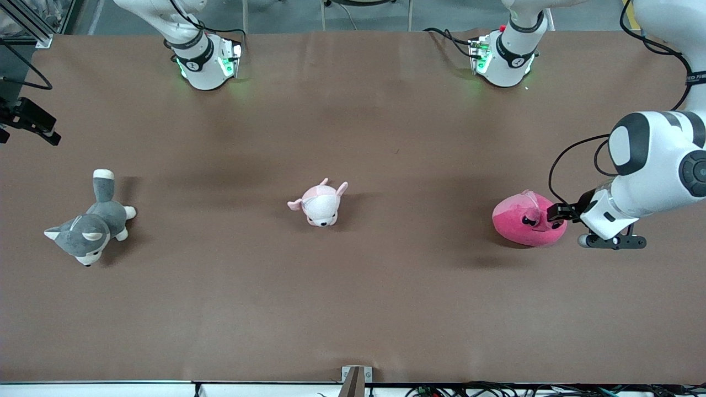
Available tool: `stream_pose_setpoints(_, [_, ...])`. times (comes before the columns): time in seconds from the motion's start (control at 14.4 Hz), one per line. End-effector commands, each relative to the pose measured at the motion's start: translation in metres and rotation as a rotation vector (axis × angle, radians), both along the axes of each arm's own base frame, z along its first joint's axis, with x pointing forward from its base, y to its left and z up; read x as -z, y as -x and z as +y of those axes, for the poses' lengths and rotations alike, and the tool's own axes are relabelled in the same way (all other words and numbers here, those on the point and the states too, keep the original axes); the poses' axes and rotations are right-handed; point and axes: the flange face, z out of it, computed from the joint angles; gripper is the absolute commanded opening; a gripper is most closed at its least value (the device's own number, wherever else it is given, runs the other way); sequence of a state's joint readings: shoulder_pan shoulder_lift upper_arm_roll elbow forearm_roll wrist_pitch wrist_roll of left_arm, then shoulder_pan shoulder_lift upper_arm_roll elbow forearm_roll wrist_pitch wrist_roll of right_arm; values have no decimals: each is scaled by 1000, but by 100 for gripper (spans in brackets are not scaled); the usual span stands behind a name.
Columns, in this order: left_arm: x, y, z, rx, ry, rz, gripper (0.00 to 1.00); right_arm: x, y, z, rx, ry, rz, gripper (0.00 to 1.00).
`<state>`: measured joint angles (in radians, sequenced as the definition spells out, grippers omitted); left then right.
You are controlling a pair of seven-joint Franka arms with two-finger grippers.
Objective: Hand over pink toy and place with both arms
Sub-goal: 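Close the left gripper on the pink plush toy's ear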
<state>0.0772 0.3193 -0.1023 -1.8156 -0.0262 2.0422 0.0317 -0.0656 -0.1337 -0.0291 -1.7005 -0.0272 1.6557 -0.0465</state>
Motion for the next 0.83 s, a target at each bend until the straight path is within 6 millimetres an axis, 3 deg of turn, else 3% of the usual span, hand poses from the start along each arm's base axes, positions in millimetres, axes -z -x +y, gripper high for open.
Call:
stream_pose_setpoints(0.0, [1,5,-2,-14,10,8,54,-8,7,2,6,8,7,100])
stream_pose_setpoints(0.07, [2,5,-1,-15,10,11,49,-10,7,5,2,9,1,100])
stream_pose_setpoints(0.35, [4,4,-9,-5,19,14,0,-12,7,7,4,5,3,100])
stream_pose_setpoints(0.56, [-6,3,-20,-43,103,2,0,-12,8,13,-8,3,14,100])
stream_pose_setpoints(0.77, [-53,5,-53,-54,150,19,0,-24,12,17,-18,3,23,100])
